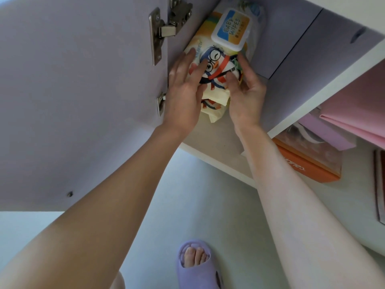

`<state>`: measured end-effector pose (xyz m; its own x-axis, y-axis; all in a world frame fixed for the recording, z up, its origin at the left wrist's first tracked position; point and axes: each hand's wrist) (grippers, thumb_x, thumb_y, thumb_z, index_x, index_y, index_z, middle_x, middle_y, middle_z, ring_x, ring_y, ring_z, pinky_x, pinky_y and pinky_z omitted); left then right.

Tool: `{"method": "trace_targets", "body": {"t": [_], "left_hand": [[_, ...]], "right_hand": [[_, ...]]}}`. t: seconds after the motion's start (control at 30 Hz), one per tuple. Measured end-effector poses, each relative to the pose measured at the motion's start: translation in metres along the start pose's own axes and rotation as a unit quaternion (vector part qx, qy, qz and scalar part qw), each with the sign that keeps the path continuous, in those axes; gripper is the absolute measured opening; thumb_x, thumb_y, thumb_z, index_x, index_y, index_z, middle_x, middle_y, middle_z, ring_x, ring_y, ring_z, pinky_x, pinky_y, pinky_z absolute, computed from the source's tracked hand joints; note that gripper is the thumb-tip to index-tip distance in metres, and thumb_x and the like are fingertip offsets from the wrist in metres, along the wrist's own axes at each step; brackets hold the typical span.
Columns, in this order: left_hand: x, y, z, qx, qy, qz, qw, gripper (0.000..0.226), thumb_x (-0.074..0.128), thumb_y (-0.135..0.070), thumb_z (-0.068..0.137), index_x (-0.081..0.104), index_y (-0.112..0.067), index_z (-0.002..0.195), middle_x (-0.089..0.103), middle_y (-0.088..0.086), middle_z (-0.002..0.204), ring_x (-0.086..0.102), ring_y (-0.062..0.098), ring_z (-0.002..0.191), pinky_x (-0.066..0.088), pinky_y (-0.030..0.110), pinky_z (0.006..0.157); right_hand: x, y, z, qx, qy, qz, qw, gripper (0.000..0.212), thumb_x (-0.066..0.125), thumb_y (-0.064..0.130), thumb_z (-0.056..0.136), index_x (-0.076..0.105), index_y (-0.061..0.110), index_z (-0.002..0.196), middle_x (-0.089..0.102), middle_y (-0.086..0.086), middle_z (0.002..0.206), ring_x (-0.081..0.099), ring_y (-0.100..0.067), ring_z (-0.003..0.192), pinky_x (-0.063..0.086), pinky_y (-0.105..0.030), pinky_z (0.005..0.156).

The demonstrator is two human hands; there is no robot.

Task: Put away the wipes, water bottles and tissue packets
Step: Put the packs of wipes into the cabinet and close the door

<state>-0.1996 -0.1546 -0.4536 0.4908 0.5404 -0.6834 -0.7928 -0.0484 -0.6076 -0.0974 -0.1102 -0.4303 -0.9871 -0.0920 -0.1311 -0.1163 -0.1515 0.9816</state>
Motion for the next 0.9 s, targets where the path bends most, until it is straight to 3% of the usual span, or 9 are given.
{"method": "trace_targets", "body": {"t": [0.13, 0.3, 0.43, 0.53, 0.67, 0.83, 0.9], "left_hand": [[-0.003, -0.003, -0.010, 0.008, -0.004, 0.013, 1.000, 0.045, 0.053, -0.010, 0.096, 0.045, -0.007, 0.141, 0.033, 0.018, 0.152, 0.028, 0.037, 0.141, 0.027, 0.043, 0.115], [-0.016, -0.017, -0.041, -0.025, 0.019, -0.004, 0.999, 0.046, 0.055, -0.009, 0.095, 0.046, -0.008, 0.140, 0.032, 0.019, 0.153, 0.026, 0.040, 0.142, 0.024, 0.045, 0.115], [-0.046, -0.035, -0.078, -0.071, 0.051, -0.024, 0.996, 0.042, 0.053, -0.008, 0.096, 0.049, -0.005, 0.137, 0.034, 0.021, 0.151, 0.026, 0.041, 0.142, 0.025, 0.039, 0.114], [-0.091, -0.068, -0.103, -0.107, 0.091, -0.039, 0.989, 0.041, 0.053, -0.012, 0.097, 0.050, -0.007, 0.137, 0.039, 0.019, 0.149, 0.030, 0.038, 0.140, 0.029, 0.040, 0.111], [-0.154, -0.119, -0.120, -0.134, 0.131, -0.055, 0.981, 0.042, 0.053, -0.014, 0.096, 0.050, -0.007, 0.138, 0.040, 0.019, 0.147, 0.034, 0.036, 0.138, 0.032, 0.042, 0.110], [-0.223, -0.196, -0.115, -0.130, 0.162, -0.060, 0.976, 0.045, 0.057, -0.016, 0.095, 0.048, -0.008, 0.139, 0.042, 0.018, 0.146, 0.039, 0.033, 0.135, 0.031, 0.035, 0.107], [-0.246, -0.231, -0.107, -0.126, 0.171, -0.076, 0.974, 0.046, 0.058, -0.017, 0.094, 0.049, -0.008, 0.138, 0.044, 0.018, 0.144, 0.040, 0.032, 0.134, 0.029, 0.031, 0.106]], "right_hand": [[-0.002, 0.002, -0.006, 0.007, 0.006, 0.001, 1.000, 0.049, 0.058, 0.002, 0.093, 0.046, 0.007, 0.141, 0.051, -0.010, 0.144, 0.048, -0.021, 0.133, 0.043, -0.042, 0.109], [-0.013, 0.011, -0.031, 0.041, 0.023, -0.017, 0.999, 0.051, 0.059, 0.003, 0.093, 0.044, 0.008, 0.141, 0.055, 0.004, 0.132, 0.055, 0.000, 0.116, 0.045, -0.023, 0.103], [-0.024, 0.034, -0.073, 0.102, 0.043, -0.037, 0.993, 0.049, 0.058, 0.006, 0.094, 0.045, 0.008, 0.141, 0.051, 0.006, 0.136, 0.048, -0.004, 0.127, 0.039, -0.009, 0.101], [-0.044, 0.073, -0.107, 0.149, 0.050, -0.064, 0.985, 0.049, 0.059, 0.010, 0.093, 0.048, 0.012, 0.140, 0.051, 0.012, 0.134, 0.048, 0.004, 0.115, 0.038, 0.000, 0.089], [-0.071, 0.140, -0.147, 0.204, 0.037, -0.060, 0.976, 0.051, 0.061, 0.009, 0.093, 0.046, 0.009, 0.141, 0.049, -0.005, 0.146, 0.052, 0.000, 0.112, 0.043, -0.006, 0.090], [-0.111, 0.235, -0.171, 0.240, 0.002, -0.043, 0.970, 0.050, 0.061, 0.010, 0.092, 0.046, 0.008, 0.141, 0.050, -0.010, 0.144, 0.057, 0.016, 0.095, 0.048, -0.022, 0.100], [-0.133, 0.273, -0.175, 0.256, -0.019, -0.034, 0.966, 0.050, 0.062, 0.011, 0.092, 0.047, 0.008, 0.140, 0.051, -0.010, 0.143, 0.058, 0.009, 0.101, 0.047, -0.033, 0.104]]}}
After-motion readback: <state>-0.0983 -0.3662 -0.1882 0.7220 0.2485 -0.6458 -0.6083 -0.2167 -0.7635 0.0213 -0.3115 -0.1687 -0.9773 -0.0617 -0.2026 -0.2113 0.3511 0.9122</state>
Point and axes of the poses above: each hand's wrist, its own z-axis towards the middle knuckle, its own x-axis out of the palm, y = z × x
